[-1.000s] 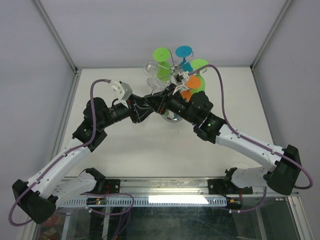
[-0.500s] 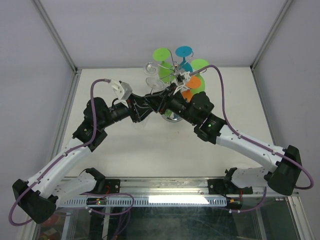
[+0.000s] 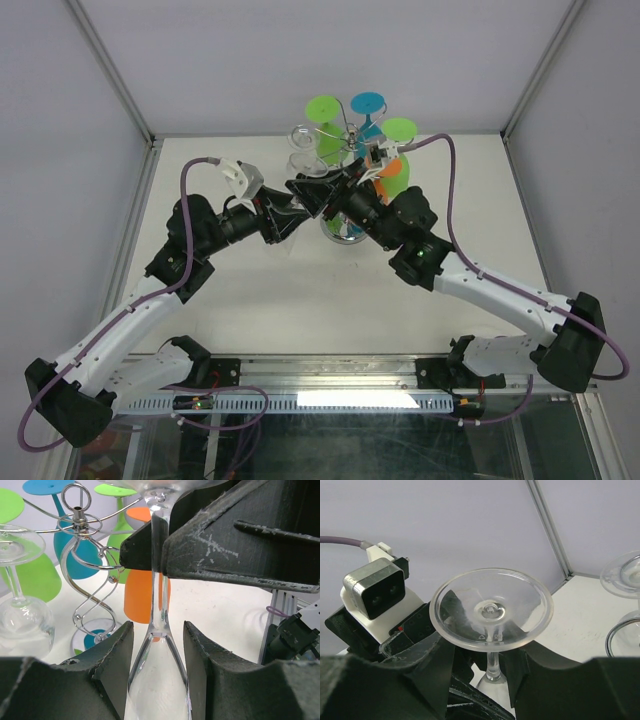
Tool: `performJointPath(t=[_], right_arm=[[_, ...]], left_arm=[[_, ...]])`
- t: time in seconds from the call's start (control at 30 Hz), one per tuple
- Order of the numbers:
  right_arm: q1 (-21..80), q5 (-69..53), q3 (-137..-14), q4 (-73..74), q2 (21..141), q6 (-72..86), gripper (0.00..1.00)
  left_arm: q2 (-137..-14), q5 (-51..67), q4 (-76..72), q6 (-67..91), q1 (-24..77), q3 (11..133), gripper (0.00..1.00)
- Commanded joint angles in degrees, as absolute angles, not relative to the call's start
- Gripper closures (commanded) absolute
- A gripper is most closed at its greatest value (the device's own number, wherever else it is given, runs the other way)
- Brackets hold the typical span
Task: Place the wine glass upside down on the wine glass rack
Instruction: Turn the wine glass upside down at the wine rack.
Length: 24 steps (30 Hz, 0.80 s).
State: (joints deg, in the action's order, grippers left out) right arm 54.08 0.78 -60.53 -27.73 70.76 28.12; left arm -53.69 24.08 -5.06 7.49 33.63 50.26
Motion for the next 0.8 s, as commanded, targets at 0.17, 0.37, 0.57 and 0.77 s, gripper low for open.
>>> performJointPath(t=[0.17,0.37,0.57,0.77], right_arm=[[54.37,4.29,-59.24,-34.09,68.44,28.58,0.71],[54.32,3.36,-58.71,-34.22,68.45,29.08,1.00],[54.27,3.19,-58.62,-33.67,68.46,28.93,1.00],[54.36,2.37,-58.62,-33.02,68.65,28.46,1.00]], left_arm=[[-52.56,23.77,-8.09,7.80,33.05,51.38,1.00],[-52.90,23.65,-8.11,8.13,33.09,52.06,0.98],[-53.26,23.49,-8.36,8.45,33.11,52.56,0.75],[-54.20,22.81,-8.25,8.56,33.05,53.56,0.42]])
